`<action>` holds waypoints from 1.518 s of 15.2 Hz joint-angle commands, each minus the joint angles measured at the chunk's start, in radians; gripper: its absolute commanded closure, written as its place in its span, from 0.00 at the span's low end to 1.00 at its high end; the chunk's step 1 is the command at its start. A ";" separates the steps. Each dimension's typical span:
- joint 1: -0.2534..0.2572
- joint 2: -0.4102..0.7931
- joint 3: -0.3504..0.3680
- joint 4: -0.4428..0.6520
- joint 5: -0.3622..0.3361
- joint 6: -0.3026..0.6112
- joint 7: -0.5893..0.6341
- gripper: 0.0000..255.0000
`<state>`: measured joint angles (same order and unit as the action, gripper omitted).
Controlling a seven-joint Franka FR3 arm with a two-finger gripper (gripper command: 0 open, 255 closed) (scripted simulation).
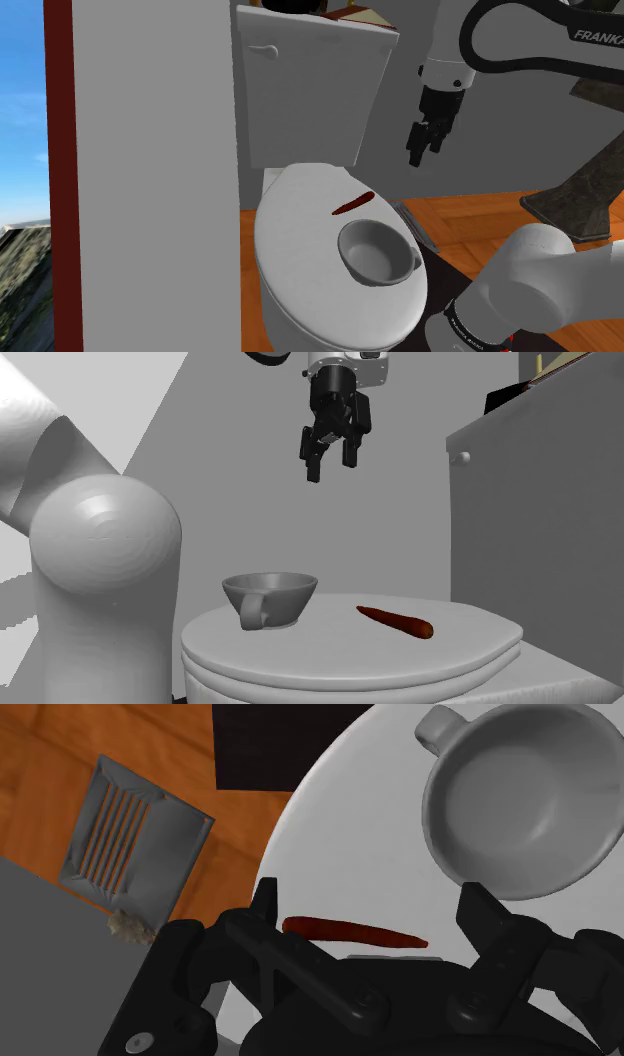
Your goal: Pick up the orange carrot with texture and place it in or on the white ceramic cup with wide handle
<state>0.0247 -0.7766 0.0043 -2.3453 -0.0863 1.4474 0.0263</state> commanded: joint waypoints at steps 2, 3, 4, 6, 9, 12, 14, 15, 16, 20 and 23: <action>0.018 0.007 -0.021 -0.025 -0.018 0.036 -0.067 0.00; 0.037 0.015 -0.043 -0.047 -0.036 0.073 -0.133 0.00; 0.055 0.026 -0.065 -0.069 -0.053 0.111 -0.199 0.00; 0.091 0.052 -0.108 -0.107 -0.086 0.188 -0.328 0.00; 0.143 0.105 -0.171 -0.154 -0.128 0.308 -0.519 0.00; 0.197 0.172 -0.232 -0.189 -0.161 0.430 -0.706 0.00; 0.235 0.223 -0.271 -0.206 -0.177 0.512 -0.831 0.00; 0.254 0.250 -0.289 -0.213 -0.183 0.553 -0.894 0.00; 0.273 0.278 -0.308 -0.219 -0.187 0.594 -0.956 0.00; 0.354 0.399 -0.373 -0.236 -0.186 0.756 -1.211 0.00; 0.379 0.447 -0.394 -0.247 -0.180 0.820 -1.290 0.00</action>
<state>0.3965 -0.3478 -0.3834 -2.5836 -0.2674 2.2383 -1.2421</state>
